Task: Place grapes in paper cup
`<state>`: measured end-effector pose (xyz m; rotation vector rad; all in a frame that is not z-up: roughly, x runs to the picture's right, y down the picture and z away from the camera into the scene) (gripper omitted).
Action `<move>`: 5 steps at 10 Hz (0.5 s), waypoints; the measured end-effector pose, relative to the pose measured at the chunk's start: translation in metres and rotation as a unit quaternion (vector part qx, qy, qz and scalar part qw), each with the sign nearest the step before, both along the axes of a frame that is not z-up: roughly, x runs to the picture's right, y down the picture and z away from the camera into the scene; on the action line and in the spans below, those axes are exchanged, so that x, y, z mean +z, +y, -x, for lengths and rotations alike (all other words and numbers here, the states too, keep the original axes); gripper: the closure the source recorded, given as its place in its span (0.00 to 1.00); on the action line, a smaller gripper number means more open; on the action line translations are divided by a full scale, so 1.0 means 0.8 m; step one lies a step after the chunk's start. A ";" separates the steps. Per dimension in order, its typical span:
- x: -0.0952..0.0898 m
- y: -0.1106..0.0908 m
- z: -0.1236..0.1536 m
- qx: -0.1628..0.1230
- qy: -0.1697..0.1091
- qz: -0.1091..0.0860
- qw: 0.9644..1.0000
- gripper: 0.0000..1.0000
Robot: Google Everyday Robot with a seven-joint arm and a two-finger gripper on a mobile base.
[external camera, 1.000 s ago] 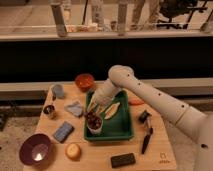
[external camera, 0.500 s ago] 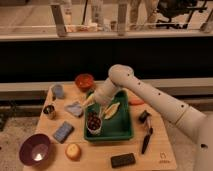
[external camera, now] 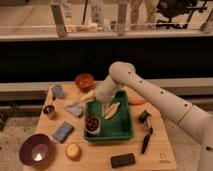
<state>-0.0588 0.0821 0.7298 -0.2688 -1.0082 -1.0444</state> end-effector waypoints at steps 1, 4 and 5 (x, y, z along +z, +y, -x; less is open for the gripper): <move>0.000 0.000 0.001 0.000 0.000 0.000 1.000 0.20; 0.000 0.000 0.002 -0.001 -0.001 0.000 1.000 0.20; 0.000 0.000 0.002 -0.001 -0.001 0.000 1.000 0.20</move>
